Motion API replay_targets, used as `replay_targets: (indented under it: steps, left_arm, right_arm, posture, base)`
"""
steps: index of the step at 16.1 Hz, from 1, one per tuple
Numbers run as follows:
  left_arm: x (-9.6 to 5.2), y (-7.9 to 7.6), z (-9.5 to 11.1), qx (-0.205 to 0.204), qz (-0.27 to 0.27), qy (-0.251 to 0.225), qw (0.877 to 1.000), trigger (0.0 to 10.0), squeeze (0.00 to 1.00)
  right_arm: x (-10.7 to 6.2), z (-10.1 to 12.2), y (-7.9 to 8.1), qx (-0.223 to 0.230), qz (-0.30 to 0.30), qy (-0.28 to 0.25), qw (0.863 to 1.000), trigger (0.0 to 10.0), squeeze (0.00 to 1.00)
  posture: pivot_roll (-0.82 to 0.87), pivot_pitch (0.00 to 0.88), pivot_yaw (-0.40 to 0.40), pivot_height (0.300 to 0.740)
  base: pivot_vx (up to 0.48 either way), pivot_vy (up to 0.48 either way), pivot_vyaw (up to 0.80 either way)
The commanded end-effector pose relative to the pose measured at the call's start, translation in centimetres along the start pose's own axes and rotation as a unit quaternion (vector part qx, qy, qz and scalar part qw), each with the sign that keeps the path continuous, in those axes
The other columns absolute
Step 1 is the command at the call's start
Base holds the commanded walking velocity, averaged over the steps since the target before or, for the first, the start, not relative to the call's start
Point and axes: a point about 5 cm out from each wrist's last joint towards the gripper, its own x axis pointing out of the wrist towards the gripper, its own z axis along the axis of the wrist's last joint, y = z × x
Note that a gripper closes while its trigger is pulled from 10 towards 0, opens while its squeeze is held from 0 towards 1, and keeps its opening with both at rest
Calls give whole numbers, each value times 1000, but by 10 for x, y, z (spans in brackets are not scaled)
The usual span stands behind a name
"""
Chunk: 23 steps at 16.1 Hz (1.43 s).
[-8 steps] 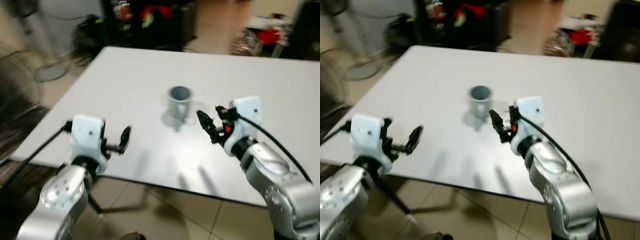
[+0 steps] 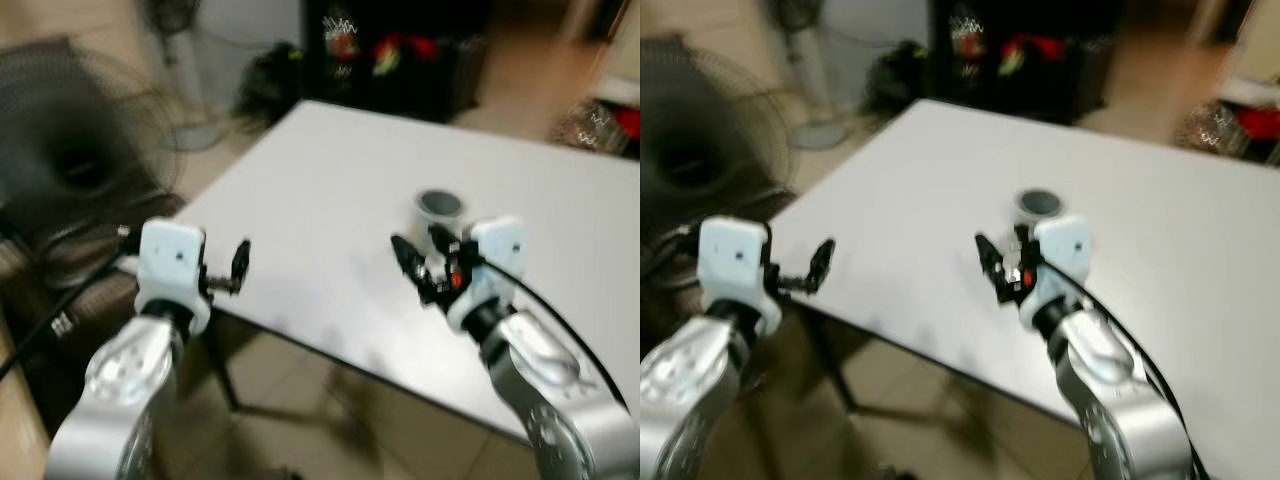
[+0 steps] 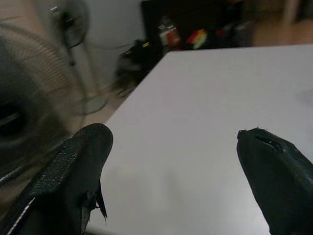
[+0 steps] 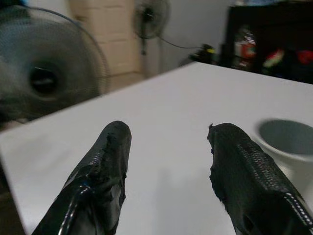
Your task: Setting the table
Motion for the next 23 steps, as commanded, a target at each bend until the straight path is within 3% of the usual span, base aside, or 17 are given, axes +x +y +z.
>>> replay_targets:
  steps: [1,5,14,23]
  left_arm:
    - [2,0,2,5,1,-8,1000,10000,0]
    - [3,-4,4,5,-8,-15,1000,10000,0]
    - [0,2,8,-1,3,-16,1000,10000,0]
    - [-1,5,13,5,3,-16,1000,10000,0]
  right_arm:
    - [0,3,-4,4,-10,-14,1000,10000,0]
    - [4,1,2,16,17,-7,1000,10000,0]
    - [9,-11,-2,59,-15,23,998,10000,0]
    - [16,-12,-3,55,-12,35,998,10000,0]
  posture:
    - [-73,0,79,740]
    - [-74,0,92,740]
    - [-44,22,70,740]
    - [-27,37,75,740]
  base:
    - [0,0,800]
    - [0,0,800]
    - [0,93,800]
    - [0,329,0]
